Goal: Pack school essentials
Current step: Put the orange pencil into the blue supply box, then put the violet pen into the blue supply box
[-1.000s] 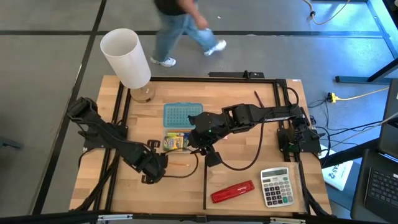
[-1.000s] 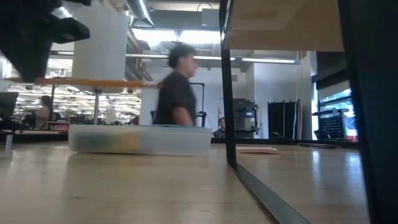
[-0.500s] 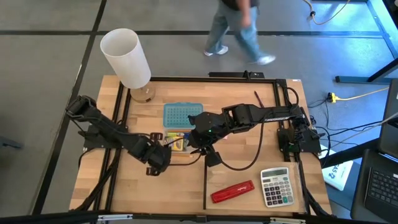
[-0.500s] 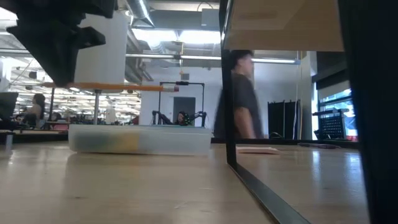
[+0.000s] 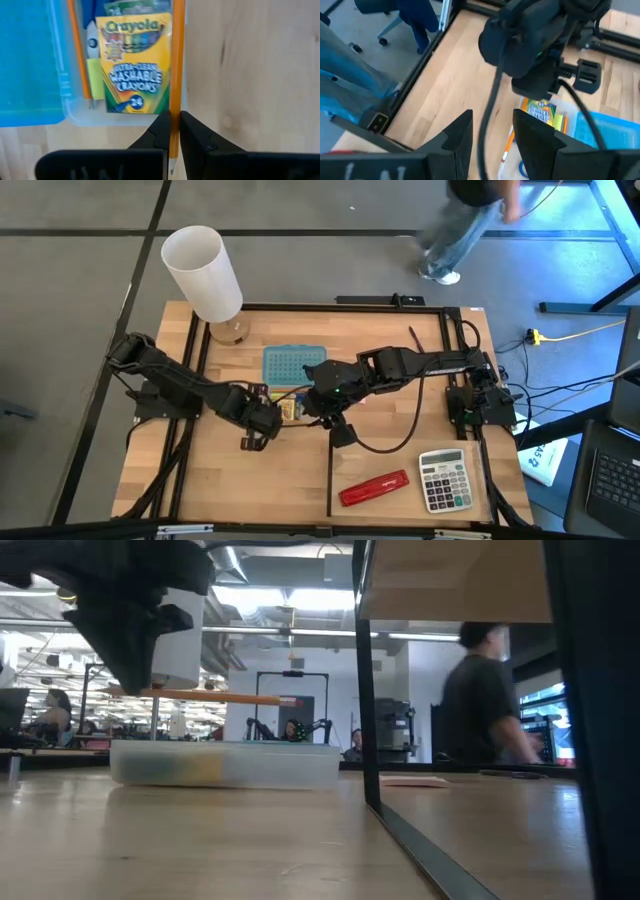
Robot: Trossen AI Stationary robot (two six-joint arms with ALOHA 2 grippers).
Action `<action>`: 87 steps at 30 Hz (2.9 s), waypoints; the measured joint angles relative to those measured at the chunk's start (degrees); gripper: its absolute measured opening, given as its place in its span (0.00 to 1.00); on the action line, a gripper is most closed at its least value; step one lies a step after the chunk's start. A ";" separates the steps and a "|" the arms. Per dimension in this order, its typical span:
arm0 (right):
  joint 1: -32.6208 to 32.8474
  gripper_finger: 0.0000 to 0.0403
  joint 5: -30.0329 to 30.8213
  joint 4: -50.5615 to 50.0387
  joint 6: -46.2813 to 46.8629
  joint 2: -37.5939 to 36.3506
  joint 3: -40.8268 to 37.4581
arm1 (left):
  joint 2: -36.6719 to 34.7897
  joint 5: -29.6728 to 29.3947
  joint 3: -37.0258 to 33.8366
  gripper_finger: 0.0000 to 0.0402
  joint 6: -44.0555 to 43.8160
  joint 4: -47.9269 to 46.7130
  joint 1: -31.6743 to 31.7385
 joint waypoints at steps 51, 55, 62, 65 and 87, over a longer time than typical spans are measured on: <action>1.55 0.35 21.02 -2.56 10.65 -2.05 0.02 | 0.07 6.96 -10.08 0.04 17.43 18.28 22.03; 1.55 0.35 21.02 -2.56 10.67 -2.05 0.02 | 0.07 6.95 -10.86 0.04 17.43 18.50 22.03; 1.55 0.35 21.02 -2.56 10.68 -2.05 0.02 | 0.07 6.93 -11.30 0.08 17.26 18.67 22.01; 1.55 0.35 21.03 -2.56 10.68 -2.05 0.02 | 0.07 6.93 -11.30 0.11 17.26 19.44 22.01; 1.55 0.35 20.14 0.41 12.14 -2.05 0.02 | 0.07 7.59 -3.56 0.27 10.16 14.39 21.98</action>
